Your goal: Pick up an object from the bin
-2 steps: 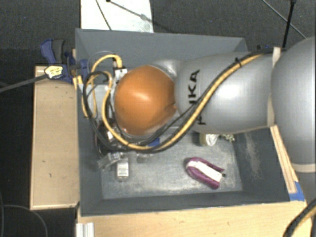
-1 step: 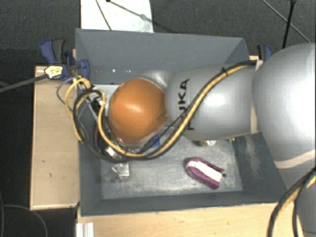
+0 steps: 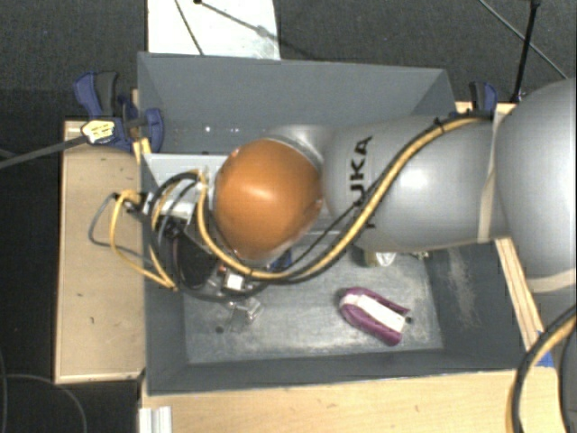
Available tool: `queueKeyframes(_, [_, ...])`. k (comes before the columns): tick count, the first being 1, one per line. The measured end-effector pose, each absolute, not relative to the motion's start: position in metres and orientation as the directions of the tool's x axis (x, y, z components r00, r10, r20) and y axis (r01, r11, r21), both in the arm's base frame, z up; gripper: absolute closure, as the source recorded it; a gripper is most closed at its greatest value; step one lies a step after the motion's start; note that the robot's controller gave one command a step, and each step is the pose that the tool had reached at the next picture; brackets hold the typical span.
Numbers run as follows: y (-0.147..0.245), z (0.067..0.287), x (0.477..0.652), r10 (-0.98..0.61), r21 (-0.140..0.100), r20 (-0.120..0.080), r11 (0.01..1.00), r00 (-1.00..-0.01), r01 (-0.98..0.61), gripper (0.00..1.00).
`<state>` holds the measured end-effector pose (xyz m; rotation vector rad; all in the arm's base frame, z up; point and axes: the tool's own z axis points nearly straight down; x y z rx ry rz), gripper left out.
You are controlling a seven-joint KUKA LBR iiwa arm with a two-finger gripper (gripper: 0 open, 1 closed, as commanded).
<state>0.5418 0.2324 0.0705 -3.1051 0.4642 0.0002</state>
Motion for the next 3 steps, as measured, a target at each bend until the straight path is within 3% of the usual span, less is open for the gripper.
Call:
queueKeyframes(1, [0.233,0.071,0.541,-0.298,0.001,-0.003,-0.955,0.955,-0.298,1.0])
queueKeyframes(2, [0.233,0.075,0.541,-0.308,0.004,-0.004,-0.951,0.951,-0.308,1.0])
queueKeyframes(3, [0.234,0.179,0.542,-0.315,-0.006,0.005,-0.949,0.949,-0.315,1.0])
